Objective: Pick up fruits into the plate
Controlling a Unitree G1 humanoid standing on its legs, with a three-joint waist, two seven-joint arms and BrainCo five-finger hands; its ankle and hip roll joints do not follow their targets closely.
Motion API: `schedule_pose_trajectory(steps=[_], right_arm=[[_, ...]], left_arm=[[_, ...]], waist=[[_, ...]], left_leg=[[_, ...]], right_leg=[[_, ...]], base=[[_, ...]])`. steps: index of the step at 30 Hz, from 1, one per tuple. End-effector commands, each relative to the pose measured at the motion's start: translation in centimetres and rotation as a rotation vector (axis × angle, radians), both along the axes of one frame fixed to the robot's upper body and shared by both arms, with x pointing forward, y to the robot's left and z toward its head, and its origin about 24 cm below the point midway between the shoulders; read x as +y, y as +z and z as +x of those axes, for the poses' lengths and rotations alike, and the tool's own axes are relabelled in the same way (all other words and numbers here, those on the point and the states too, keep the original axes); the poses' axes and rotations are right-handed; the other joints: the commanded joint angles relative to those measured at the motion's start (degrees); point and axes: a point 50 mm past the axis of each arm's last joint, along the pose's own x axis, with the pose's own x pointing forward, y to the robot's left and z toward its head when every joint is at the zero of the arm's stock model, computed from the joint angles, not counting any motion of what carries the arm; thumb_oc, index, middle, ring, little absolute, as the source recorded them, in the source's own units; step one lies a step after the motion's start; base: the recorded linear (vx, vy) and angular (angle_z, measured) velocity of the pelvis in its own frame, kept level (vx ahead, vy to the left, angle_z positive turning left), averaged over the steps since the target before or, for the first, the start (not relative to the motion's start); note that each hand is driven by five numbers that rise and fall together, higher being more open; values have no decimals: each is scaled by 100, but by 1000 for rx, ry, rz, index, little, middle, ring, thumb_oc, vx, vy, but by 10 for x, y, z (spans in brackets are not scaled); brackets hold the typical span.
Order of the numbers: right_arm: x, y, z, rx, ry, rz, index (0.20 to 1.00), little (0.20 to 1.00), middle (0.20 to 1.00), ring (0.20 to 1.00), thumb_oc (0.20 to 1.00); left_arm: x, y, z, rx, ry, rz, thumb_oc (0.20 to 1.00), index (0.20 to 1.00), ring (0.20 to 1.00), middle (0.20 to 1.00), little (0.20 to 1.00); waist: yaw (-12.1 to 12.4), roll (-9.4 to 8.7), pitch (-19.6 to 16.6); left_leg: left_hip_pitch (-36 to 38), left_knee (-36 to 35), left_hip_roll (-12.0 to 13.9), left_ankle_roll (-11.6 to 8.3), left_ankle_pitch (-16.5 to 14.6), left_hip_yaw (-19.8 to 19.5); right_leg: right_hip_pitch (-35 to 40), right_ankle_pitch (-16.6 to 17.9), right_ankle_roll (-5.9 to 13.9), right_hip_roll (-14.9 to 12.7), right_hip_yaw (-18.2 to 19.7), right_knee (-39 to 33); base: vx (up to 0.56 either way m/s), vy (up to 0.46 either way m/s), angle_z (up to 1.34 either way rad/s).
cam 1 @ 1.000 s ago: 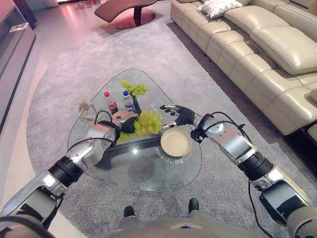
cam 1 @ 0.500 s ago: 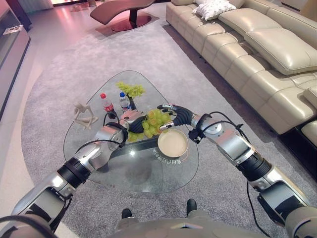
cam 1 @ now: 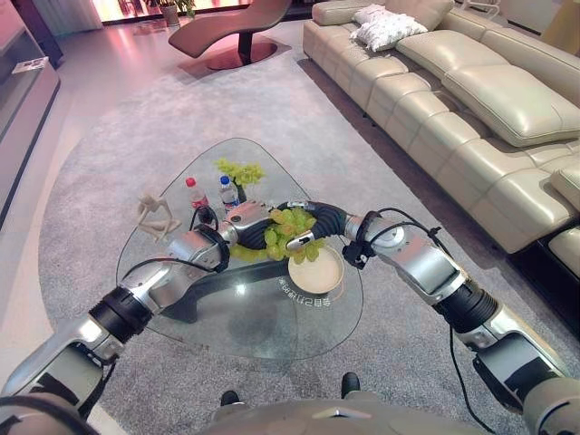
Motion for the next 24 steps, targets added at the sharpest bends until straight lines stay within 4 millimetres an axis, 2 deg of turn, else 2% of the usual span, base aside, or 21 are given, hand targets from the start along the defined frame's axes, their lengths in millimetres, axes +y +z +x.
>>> schedule_pose_trajectory(steps=[1,7,15,16,24], right_arm=[[37,23,-22,7,265,74,1000,1000,1000,1000,1000],[39,17,-29,112,293,82,1000,1000,1000,1000,1000],[37,8,-28,168,250,99,1000,1000,1000,1000,1000],[38,8,-27,166,244,110,200,200,200,200,200],[42,9,-27,158,248,115,200,200,200,200,200]], left_arm=[[-17,86,12,-318,-105,-201,200,200,200,200,200],[-3,110,14,-467,-70,-150,200,200,200,200,200],[7,127,16,-559,2,-161,200,200,200,200,200],[7,129,15,-562,12,-176,200,200,200,200,200],[0,128,15,-566,24,-196,200,200,200,200,200]], waist=[[116,-104,-12],[155,-105,-92],[182,-88,-140],[187,-87,-139],[168,-94,-152]], left_leg=[[-12,123,-46,85,-460,-44],[-17,109,-41,61,-431,-81],[-47,99,-32,44,-402,-122],[-49,99,-35,42,-400,-135],[-43,91,-39,58,-419,-159]], right_leg=[[362,-502,81,-164,-411,209],[384,-487,74,-172,-461,196],[383,-476,66,-181,-510,183],[386,-481,62,-180,-510,186],[391,-506,54,-170,-492,192]], base=[[0,0,0],[0,0,0],[0,3,6],[2,7,5],[0,0,0]])
